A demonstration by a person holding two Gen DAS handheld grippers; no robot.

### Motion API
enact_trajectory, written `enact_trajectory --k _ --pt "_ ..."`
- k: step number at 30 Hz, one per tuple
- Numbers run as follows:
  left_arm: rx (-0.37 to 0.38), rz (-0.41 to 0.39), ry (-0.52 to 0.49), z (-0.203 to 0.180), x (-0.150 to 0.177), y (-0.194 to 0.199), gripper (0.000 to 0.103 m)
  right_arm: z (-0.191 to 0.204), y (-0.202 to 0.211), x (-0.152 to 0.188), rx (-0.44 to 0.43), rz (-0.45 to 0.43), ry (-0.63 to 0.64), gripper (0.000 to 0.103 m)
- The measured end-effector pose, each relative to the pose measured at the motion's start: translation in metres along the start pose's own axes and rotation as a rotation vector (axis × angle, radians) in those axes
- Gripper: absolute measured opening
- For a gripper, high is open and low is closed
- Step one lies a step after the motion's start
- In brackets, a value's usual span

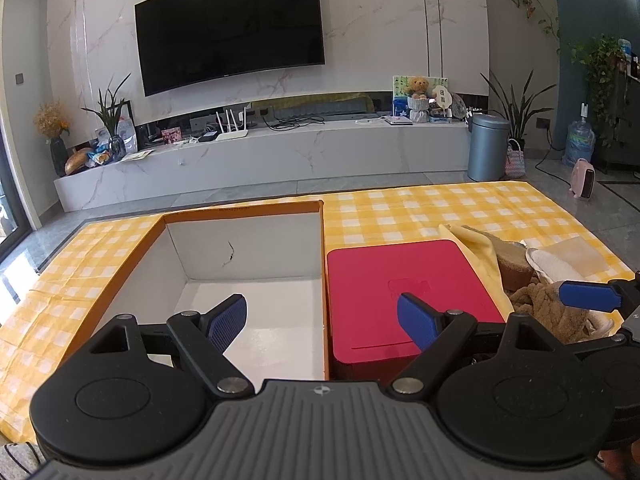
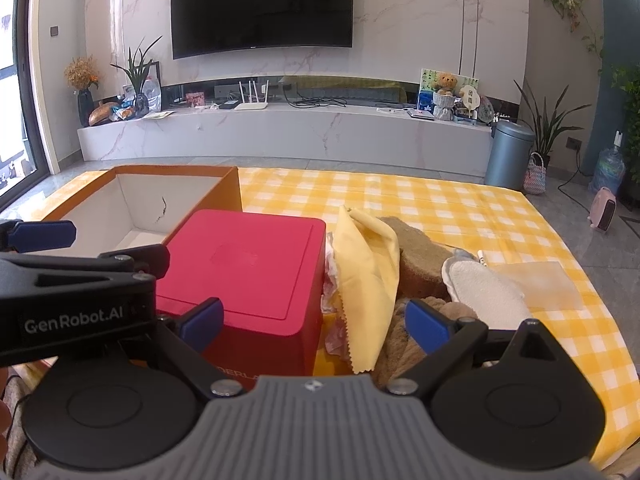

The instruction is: Organize soft objects

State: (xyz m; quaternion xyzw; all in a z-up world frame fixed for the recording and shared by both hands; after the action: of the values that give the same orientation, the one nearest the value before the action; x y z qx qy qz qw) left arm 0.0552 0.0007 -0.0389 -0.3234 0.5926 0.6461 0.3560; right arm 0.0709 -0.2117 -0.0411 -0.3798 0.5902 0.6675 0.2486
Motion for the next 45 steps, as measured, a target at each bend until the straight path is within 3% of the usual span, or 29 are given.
enact_trajectory --k 41,45 --pt "0.021 0.036 0.009 0.0038 0.0029 -0.0024 0.100 -0.0047 -0.0018 0.0011 0.016 -0.016 0.006 0.096" --pt "0.023 0.021 -0.025 0.0018 0.0000 0.0007 0.100 -0.0064 -0.0003 0.0002 0.007 -0.018 0.008 0.096"
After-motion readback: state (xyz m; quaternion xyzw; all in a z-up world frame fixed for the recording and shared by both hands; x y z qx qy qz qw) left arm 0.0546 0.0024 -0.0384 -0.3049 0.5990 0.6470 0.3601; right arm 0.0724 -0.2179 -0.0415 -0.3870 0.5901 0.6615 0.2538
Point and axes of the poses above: each gripper's, at about its wrist camera, not at the fingertips, and y roughly against the way its jaws point, z to its left, x to its underside, the point moved 7 cm from there along -y, roughly the way its jaws point
